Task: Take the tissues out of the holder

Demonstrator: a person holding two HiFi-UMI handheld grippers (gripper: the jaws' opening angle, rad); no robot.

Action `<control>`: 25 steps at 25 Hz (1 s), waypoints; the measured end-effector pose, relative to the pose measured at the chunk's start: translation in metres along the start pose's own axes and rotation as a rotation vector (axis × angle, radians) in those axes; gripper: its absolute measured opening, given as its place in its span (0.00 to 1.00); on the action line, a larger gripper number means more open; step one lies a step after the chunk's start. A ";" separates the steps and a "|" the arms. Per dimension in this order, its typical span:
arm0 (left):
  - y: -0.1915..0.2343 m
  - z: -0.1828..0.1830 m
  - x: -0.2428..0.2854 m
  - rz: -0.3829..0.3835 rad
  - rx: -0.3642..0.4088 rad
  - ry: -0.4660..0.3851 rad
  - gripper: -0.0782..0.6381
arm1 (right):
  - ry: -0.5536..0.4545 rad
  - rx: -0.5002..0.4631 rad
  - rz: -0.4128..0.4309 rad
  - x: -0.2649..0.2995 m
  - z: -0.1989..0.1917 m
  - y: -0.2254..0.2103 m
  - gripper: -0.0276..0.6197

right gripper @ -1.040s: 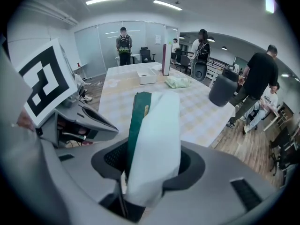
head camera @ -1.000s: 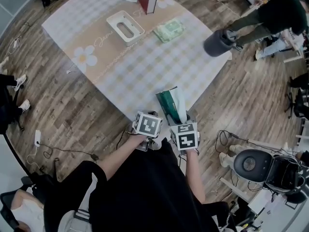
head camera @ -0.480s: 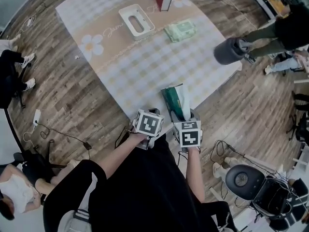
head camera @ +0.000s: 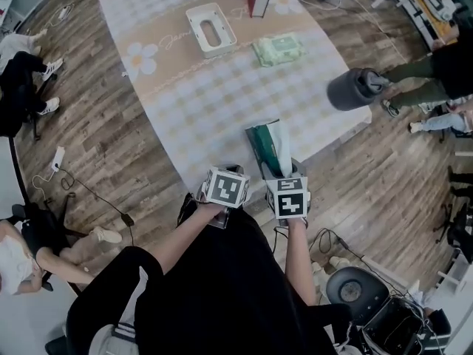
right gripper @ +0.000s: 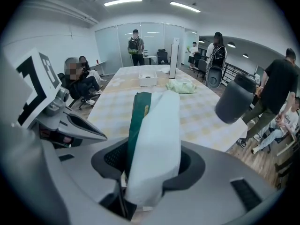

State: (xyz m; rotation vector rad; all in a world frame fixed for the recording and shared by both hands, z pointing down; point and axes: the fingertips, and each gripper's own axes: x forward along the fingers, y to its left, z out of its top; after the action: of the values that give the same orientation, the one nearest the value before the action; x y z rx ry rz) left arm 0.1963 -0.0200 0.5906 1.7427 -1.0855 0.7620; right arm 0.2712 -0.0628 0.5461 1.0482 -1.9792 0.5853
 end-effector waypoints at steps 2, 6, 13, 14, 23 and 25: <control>-0.005 0.003 0.005 0.007 -0.016 -0.009 0.12 | -0.004 -0.010 0.001 0.001 0.002 -0.012 0.38; -0.012 0.007 0.012 0.027 -0.045 -0.016 0.12 | -0.012 -0.034 0.004 0.006 0.003 -0.034 0.38; -0.014 0.013 0.018 0.063 -0.067 -0.033 0.12 | -0.010 -0.049 0.005 0.018 0.004 -0.058 0.38; -0.013 0.014 0.019 0.068 -0.070 -0.036 0.12 | -0.010 -0.051 0.006 0.020 0.005 -0.059 0.38; -0.005 0.019 0.015 0.092 -0.102 -0.046 0.12 | -0.004 -0.088 0.002 0.038 0.017 -0.066 0.38; 0.000 0.021 0.016 0.097 -0.111 -0.057 0.12 | -0.002 -0.109 -0.005 0.044 0.021 -0.067 0.38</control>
State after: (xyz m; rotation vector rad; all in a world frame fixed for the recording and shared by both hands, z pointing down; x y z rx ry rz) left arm 0.2043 -0.0444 0.5960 1.6358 -1.2355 0.7012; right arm 0.3035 -0.1352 0.5724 0.9868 -1.9865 0.4678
